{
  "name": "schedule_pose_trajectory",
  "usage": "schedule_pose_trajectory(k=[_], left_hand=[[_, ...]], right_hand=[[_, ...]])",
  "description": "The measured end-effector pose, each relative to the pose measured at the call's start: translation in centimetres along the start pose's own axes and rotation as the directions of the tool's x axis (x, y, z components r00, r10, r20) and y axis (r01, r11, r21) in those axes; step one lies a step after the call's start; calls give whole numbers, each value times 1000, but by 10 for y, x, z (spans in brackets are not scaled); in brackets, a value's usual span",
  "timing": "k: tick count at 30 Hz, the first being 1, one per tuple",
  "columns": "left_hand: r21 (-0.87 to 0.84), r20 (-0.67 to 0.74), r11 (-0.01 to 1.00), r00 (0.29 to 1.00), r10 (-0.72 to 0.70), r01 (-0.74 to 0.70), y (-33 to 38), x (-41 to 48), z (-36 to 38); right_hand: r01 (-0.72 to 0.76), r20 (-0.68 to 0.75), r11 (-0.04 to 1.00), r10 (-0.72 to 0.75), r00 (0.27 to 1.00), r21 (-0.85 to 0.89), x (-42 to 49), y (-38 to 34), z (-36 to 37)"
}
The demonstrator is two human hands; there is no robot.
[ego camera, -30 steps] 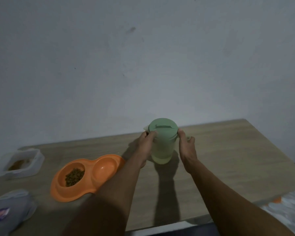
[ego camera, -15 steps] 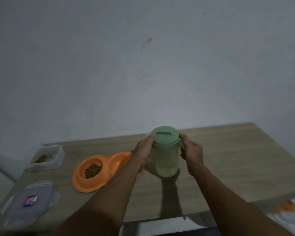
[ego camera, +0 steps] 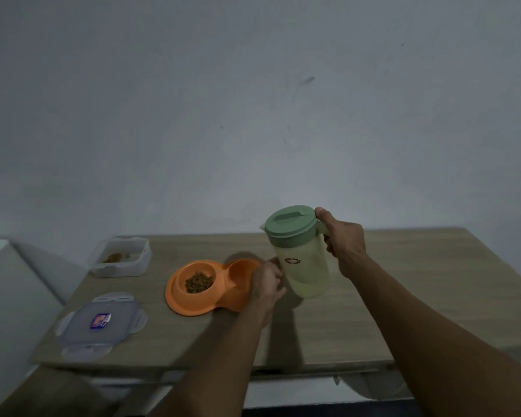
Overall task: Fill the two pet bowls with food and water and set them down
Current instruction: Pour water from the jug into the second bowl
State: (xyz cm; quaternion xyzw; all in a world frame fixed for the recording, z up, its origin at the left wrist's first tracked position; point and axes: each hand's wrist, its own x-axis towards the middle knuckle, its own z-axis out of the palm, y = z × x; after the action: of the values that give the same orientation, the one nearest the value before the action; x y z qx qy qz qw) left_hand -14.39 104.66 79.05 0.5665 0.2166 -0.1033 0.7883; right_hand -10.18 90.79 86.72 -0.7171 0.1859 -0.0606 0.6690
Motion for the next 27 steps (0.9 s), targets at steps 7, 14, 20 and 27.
schedule_pose_trajectory(k=[7,14,20,27], left_hand=[[40,7,999,1000,-11,11,-28,-11,-13],[10,49,999,998,-42,42,-35,-20,-21],[-96,21,984,988,-150,151,-39,-19,-15],[-305,17,914,962,-274,266,-40,-13,-4]], right_hand=[[17,24,980,-13,1000,-197,-7,1,27],[26,35,926,-14,999,-376,-14,6,40],[48,61,850,-19,998,-524,-16,4,48],[59,80,802,-14,997,-594,-11,2,52]])
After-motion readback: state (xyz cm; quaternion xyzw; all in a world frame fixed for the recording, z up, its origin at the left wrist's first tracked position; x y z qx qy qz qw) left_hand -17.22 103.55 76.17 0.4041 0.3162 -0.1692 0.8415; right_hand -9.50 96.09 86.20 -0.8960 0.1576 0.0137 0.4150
